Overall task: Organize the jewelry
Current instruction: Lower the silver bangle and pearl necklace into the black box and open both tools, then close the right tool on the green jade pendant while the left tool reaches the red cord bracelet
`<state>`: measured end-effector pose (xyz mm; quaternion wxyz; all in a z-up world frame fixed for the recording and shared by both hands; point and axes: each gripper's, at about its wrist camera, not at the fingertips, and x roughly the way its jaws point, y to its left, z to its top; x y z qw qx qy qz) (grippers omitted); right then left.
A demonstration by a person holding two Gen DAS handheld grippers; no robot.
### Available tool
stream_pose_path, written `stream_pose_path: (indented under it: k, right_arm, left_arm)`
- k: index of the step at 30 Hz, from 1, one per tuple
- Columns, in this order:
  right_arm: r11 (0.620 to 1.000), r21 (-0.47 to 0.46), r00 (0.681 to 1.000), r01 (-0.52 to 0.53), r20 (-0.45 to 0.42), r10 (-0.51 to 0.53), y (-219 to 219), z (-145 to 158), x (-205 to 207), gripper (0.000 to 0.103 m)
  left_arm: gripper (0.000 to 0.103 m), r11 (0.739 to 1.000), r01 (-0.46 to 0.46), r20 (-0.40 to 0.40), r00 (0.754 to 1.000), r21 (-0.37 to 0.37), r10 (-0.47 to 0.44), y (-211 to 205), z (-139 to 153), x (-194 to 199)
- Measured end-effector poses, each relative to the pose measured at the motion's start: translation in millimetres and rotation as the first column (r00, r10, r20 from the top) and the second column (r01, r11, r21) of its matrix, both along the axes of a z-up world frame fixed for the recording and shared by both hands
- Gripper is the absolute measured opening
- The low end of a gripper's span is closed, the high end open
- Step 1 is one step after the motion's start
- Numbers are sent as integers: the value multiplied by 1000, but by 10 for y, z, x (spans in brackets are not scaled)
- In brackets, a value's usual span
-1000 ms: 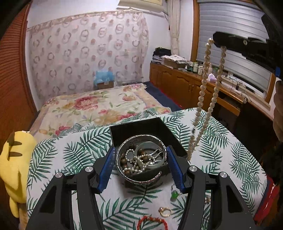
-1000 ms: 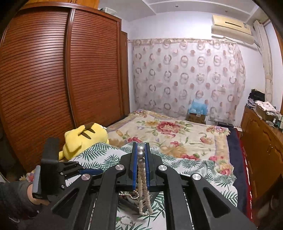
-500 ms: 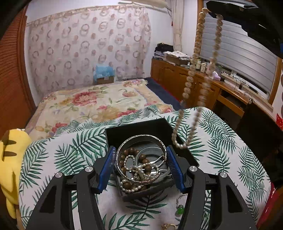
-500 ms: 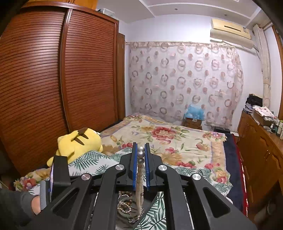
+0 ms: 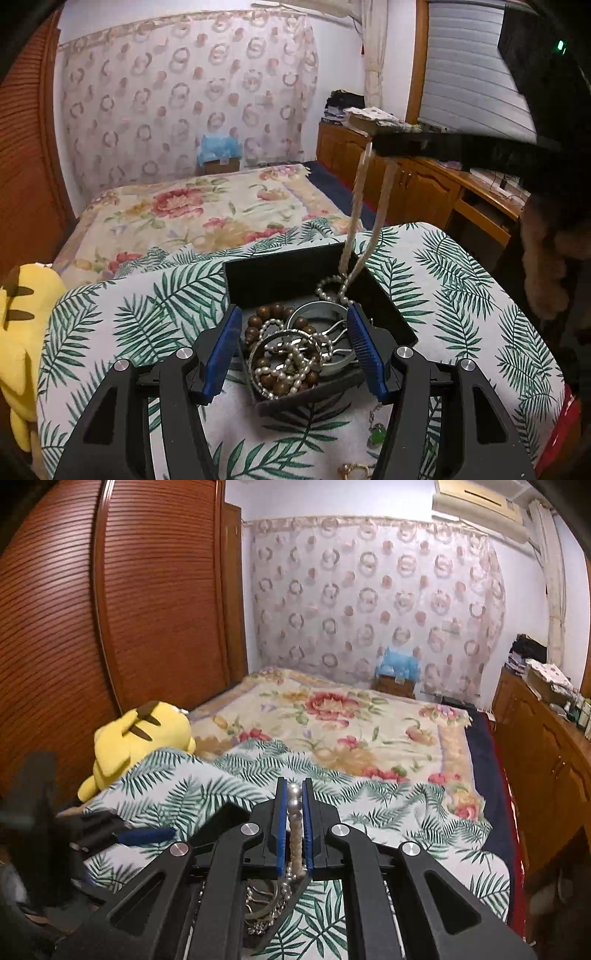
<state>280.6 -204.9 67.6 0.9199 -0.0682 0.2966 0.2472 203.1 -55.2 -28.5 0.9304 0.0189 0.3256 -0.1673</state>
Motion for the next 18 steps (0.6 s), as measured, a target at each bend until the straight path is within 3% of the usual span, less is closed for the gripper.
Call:
stream_pose_path:
  k: [9,11,18]
  right_arm:
    - [998,25,998,-50,-23,50,-22,-137,-307,10]
    - [997,26,997,-73,-34,74,-24,-224,-468,10]
    - [991,39,986,-126,-102,129,37,-550,-825,10]
  left_arm:
    - [59,1000,11,6,1000,1,-11,135,46,-319]
    - [65,1000,16,4,1000,3,-16,167,20,-418]
    - [68,1000,-10,-22,1000,25,10,262,-181,-612]
